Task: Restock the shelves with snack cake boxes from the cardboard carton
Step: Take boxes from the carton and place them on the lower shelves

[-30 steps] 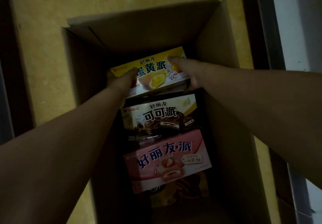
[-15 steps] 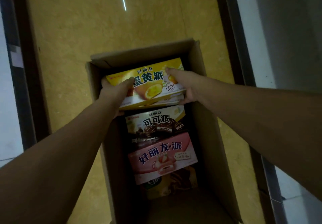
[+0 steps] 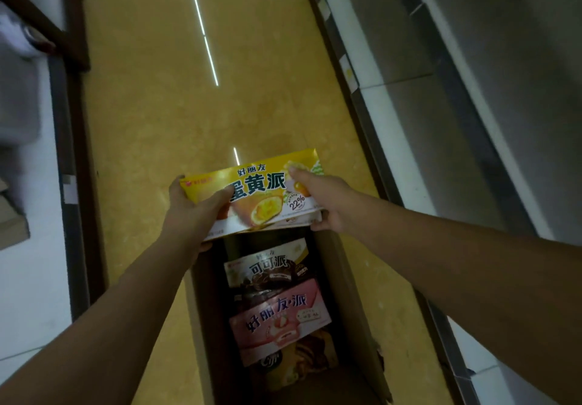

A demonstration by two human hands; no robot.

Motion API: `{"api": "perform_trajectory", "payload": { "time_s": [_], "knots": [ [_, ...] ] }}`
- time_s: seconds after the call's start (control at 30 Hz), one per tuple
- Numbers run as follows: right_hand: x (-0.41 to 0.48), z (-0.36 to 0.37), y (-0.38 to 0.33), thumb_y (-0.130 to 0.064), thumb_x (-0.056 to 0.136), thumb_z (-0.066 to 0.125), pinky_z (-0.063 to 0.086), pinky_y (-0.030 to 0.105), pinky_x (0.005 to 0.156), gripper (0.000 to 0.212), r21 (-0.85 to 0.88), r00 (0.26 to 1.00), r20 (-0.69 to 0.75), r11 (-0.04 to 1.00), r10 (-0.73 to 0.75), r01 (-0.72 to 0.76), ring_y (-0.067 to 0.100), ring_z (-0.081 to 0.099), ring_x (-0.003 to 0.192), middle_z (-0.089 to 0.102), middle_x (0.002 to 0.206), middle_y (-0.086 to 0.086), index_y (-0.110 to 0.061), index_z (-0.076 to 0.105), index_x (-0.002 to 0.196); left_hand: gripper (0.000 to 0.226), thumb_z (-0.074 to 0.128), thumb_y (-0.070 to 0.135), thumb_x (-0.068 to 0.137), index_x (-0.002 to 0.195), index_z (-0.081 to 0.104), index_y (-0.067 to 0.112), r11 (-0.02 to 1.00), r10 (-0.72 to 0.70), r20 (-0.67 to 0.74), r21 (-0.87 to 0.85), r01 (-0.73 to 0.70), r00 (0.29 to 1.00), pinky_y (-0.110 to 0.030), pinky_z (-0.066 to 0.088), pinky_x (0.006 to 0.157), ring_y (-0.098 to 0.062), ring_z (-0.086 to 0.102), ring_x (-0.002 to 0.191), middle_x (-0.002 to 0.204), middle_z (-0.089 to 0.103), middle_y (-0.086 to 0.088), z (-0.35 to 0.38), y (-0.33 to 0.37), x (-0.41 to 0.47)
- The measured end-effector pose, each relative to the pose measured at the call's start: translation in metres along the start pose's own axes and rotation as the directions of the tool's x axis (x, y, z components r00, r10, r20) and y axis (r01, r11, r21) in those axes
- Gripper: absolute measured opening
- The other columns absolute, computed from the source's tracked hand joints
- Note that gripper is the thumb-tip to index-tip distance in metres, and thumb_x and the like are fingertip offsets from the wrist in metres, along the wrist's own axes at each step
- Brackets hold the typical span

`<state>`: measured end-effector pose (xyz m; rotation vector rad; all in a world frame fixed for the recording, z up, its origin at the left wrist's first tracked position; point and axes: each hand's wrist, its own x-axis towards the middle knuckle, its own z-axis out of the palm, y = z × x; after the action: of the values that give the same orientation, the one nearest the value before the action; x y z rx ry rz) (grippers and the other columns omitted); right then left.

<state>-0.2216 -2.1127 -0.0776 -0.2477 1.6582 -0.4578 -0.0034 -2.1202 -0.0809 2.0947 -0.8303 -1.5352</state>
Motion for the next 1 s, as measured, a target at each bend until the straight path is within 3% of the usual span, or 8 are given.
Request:
{"api": "perform_trajectory", "payload": {
  "time_s": [0.1, 0.2, 0.33, 0.4, 0.6, 0.8, 0.93, 1.0],
  "knots": [
    [-0.032, -0.014, -0.02, -0.06, 0.082, 0.074, 0.048, 0.054, 0.1, 0.07, 0.012, 0.999, 0.0, 0.999, -0.053, 0.052, 0.033, 0.064, 0.111, 0.068, 0.126, 0.008, -0.02, 0.056, 0.135, 0.093, 0.078, 0.047, 0.083, 0.154, 0.019, 0.045, 0.999, 0.054, 0.007, -0.003, -0.054, 0.999, -0.045, 0.051, 0.081, -0.025, 0.058, 0.106, 0.132, 0.052, 0.002, -0.007, 0.032, -0.028],
    [-0.069, -0.028, -0.04, -0.058, 0.084, 0.074, 0.051, 0.049, 0.097, 0.06, 0.039, 0.994, -0.01, 0.993, -0.11, 0.11, 0.029, 0.068, 0.104, 0.072, 0.118, 0.006, -0.02, 0.059, 0.129, 0.091, 0.077, 0.042, 0.086, 0.155, 0.018, 0.045, 0.993, 0.115, 0.04, -0.032, -0.114, 0.993, -0.048, 0.05, 0.086, -0.019, 0.06, 0.098, 0.127, 0.054, 0.003, -0.01, 0.067, -0.058],
    [-0.122, -0.051, -0.063, -0.053, 0.086, 0.074, 0.055, 0.037, 0.076, 0.051, 0.084, 0.982, -0.051, 0.979, -0.184, 0.188, 0.026, 0.073, 0.096, 0.077, 0.108, 0.005, -0.021, 0.063, 0.123, 0.09, 0.077, 0.036, 0.087, 0.156, 0.02, 0.042, 0.974, 0.227, 0.056, -0.044, -0.224, 0.972, -0.035, 0.051, 0.071, -0.012, 0.058, 0.086, 0.105, 0.056, 0.011, -0.011, 0.115, -0.098],
    [-0.152, -0.066, -0.072, -0.052, 0.086, 0.074, 0.054, 0.035, 0.069, 0.049, 0.108, 0.973, -0.079, 0.968, -0.218, 0.226, 0.024, 0.074, 0.094, 0.077, 0.107, 0.006, -0.021, 0.062, 0.122, 0.094, 0.08, 0.034, 0.084, 0.157, 0.02, 0.04, 0.959, 0.282, 0.082, -0.058, -0.278, 0.956, -0.037, 0.053, 0.075, -0.012, 0.06, 0.088, 0.115, 0.058, 0.002, -0.009, 0.136, -0.119],
    [-0.237, -0.107, -0.092, -0.054, 0.083, 0.076, 0.051, 0.051, 0.096, 0.047, 0.161, 0.932, -0.18, 0.925, -0.314, 0.343, 0.026, 0.071, 0.104, 0.075, 0.113, 0.003, -0.027, 0.06, 0.119, 0.099, 0.082, 0.03, 0.081, 0.156, 0.018, 0.041, 0.916, 0.402, 0.193, -0.105, -0.388, 0.895, -0.042, 0.055, 0.08, -0.016, 0.065, 0.097, 0.128, 0.059, 0.0, -0.003, 0.19, -0.186],
    [-0.322, -0.135, -0.108, -0.047, 0.089, 0.073, 0.05, 0.049, 0.099, 0.03, 0.194, 0.887, -0.25, 0.878, -0.388, 0.439, 0.024, 0.071, 0.1, 0.078, 0.104, 0.002, -0.027, 0.065, 0.11, 0.097, 0.081, 0.027, 0.083, 0.157, 0.019, 0.041, 0.884, 0.467, 0.26, -0.107, -0.455, 0.845, -0.033, 0.052, 0.064, -0.017, 0.062, 0.093, 0.128, 0.055, -0.002, -0.001, 0.248, -0.247],
    [-0.368, -0.151, -0.117, -0.044, 0.091, 0.071, 0.054, 0.036, 0.076, 0.027, 0.211, 0.843, -0.301, 0.831, -0.446, 0.515, 0.019, 0.075, 0.086, 0.08, 0.089, -0.003, -0.024, 0.068, 0.107, 0.101, 0.084, 0.029, 0.081, 0.157, 0.019, 0.043, 0.853, 0.518, 0.3, -0.109, -0.511, 0.801, -0.05, 0.056, 0.09, -0.025, 0.063, 0.109, 0.13, 0.059, -0.002, -0.003, 0.286, -0.285],
    [-0.394, -0.159, -0.12, -0.043, 0.091, 0.071, 0.054, 0.041, 0.086, 0.03, 0.216, 0.817, -0.326, 0.803, -0.477, 0.555, 0.021, 0.075, 0.092, 0.08, 0.098, 0.0, -0.023, 0.069, 0.112, 0.103, 0.085, 0.031, 0.08, 0.157, 0.018, 0.045, 0.824, 0.561, 0.319, -0.121, -0.554, 0.764, -0.052, 0.053, 0.096, -0.023, 0.062, 0.11, 0.129, 0.059, 0.002, -0.004, 0.302, -0.304]
  ]
}}
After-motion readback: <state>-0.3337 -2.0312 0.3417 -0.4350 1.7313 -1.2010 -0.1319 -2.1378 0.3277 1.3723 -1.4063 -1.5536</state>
